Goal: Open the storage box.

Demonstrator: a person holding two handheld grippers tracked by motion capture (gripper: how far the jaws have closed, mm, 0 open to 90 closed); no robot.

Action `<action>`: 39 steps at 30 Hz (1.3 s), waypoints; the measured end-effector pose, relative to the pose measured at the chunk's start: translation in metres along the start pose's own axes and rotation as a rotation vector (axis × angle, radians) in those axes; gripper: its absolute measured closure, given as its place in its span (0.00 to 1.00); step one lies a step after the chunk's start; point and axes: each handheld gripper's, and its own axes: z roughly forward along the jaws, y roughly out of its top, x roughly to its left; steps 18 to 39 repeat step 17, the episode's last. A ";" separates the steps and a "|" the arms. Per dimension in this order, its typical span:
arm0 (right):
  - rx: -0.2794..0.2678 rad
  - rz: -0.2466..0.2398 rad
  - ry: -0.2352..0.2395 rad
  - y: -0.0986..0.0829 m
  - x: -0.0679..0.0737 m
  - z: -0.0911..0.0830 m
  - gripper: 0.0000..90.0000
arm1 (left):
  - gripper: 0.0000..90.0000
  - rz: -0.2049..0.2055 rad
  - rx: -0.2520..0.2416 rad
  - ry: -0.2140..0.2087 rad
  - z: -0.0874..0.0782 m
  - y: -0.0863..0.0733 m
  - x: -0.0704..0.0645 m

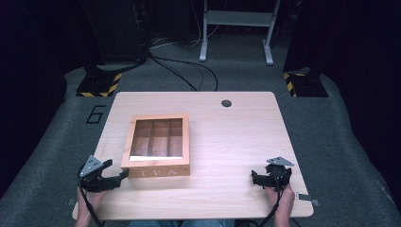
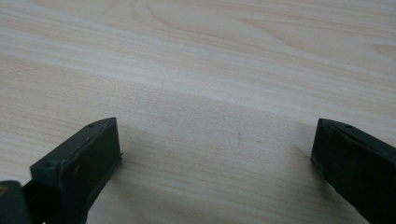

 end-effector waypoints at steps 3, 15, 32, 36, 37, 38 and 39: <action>-0.001 0.000 0.001 0.000 0.000 0.000 0.01 | 0.10 -0.018 0.052 -0.004 0.001 -0.007 0.002; -0.001 0.000 0.001 0.000 0.000 0.000 0.01 | 0.00 0.038 0.228 0.034 0.012 -0.026 -0.001; -0.001 0.000 0.001 0.000 0.000 0.000 0.01 | 0.00 0.056 0.237 0.052 0.012 -0.026 -0.002; -0.001 0.000 0.001 0.000 0.000 0.000 0.01 | 0.00 0.056 0.237 0.052 0.012 -0.026 -0.002; -0.001 0.000 0.001 0.000 0.000 0.000 0.01 | 0.00 0.056 0.237 0.052 0.012 -0.026 -0.002; -0.001 0.000 0.001 0.000 0.000 0.000 0.01 | 0.00 0.056 0.237 0.052 0.012 -0.026 -0.002; -0.001 0.000 0.001 0.000 0.000 0.000 0.01 | 0.00 0.056 0.237 0.052 0.012 -0.026 -0.002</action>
